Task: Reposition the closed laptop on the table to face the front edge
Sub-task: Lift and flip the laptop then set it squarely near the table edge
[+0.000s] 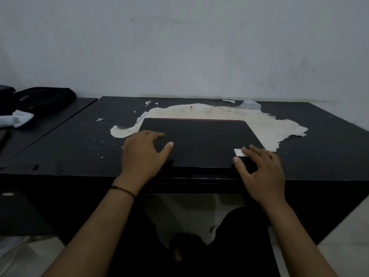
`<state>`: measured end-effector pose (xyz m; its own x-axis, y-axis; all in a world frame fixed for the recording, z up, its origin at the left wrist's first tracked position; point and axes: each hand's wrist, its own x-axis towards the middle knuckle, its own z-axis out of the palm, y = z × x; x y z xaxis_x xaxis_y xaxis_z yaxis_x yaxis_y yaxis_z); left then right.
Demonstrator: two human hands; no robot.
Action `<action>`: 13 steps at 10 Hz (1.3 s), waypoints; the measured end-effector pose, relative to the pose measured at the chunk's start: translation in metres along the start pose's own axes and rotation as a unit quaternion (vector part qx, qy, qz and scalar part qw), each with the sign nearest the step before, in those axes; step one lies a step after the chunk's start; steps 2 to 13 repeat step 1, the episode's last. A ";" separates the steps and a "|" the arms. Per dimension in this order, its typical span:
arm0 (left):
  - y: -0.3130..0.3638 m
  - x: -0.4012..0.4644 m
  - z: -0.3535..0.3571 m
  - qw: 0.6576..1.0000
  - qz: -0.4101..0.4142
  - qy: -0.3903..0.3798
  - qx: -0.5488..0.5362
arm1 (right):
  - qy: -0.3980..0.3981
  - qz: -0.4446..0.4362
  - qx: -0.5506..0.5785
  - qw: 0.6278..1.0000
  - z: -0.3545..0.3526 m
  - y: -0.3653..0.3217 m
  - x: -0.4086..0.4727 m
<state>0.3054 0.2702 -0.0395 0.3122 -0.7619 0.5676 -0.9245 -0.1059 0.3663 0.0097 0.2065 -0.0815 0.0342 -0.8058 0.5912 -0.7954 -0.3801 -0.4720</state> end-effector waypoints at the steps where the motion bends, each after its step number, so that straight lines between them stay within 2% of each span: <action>1: 0.030 0.039 -0.006 1.000 0.018 0.014 -0.020 | -0.002 0.009 -0.034 0.999 -0.004 -0.011 0.015; 13: 0.030 0.039 -0.006 1.000 0.018 0.014 -0.020 | -0.002 0.009 -0.034 0.999 -0.004 -0.011 0.015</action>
